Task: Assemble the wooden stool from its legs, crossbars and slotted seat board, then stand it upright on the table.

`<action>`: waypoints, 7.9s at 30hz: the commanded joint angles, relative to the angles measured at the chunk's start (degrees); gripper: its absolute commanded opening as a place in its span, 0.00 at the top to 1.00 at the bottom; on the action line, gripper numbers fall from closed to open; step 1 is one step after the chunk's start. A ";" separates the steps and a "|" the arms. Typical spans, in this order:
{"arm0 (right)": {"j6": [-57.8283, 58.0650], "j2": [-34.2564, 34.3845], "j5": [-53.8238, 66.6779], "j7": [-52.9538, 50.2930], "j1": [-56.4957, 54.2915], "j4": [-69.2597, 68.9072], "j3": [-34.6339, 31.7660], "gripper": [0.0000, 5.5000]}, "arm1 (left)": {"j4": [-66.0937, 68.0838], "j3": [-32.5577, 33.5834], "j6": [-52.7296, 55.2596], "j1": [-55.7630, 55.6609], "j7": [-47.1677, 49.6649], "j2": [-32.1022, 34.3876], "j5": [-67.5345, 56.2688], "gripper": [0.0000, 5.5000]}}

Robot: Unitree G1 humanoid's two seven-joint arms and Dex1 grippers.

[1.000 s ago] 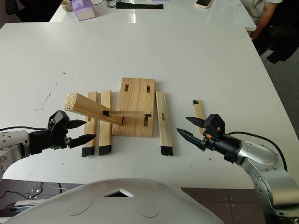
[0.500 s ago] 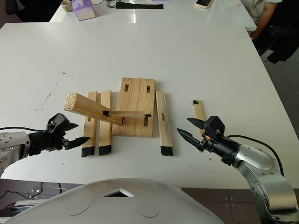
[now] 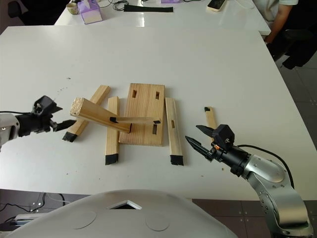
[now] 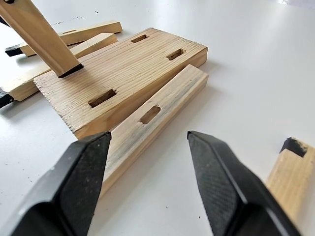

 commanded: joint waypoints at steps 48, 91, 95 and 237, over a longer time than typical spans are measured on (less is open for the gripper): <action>1.21 -6.66 2.32 8.19 -10.24 8.06 -4.22 0.48 | 13.06 11.37 -12.64 -10.58 9.70 -20.62 -8.47 0.63; 28.19 -11.14 61.36 -0.56 -64.85 6.90 0.00 0.34 | -26.64 5.53 2.35 -20.69 2.16 -14.72 -55.55 0.63; 27.92 -11.09 59.73 0.51 -64.70 6.61 0.59 0.37 | -26.14 4.89 1.91 -20.53 1.49 -14.96 -54.38 0.63; 2.63 -21.88 1.74 22.01 -35.09 15.04 23.43 0.64 | -2.27 -8.46 -33.03 7.36 -17.37 -12.95 0.48 0.36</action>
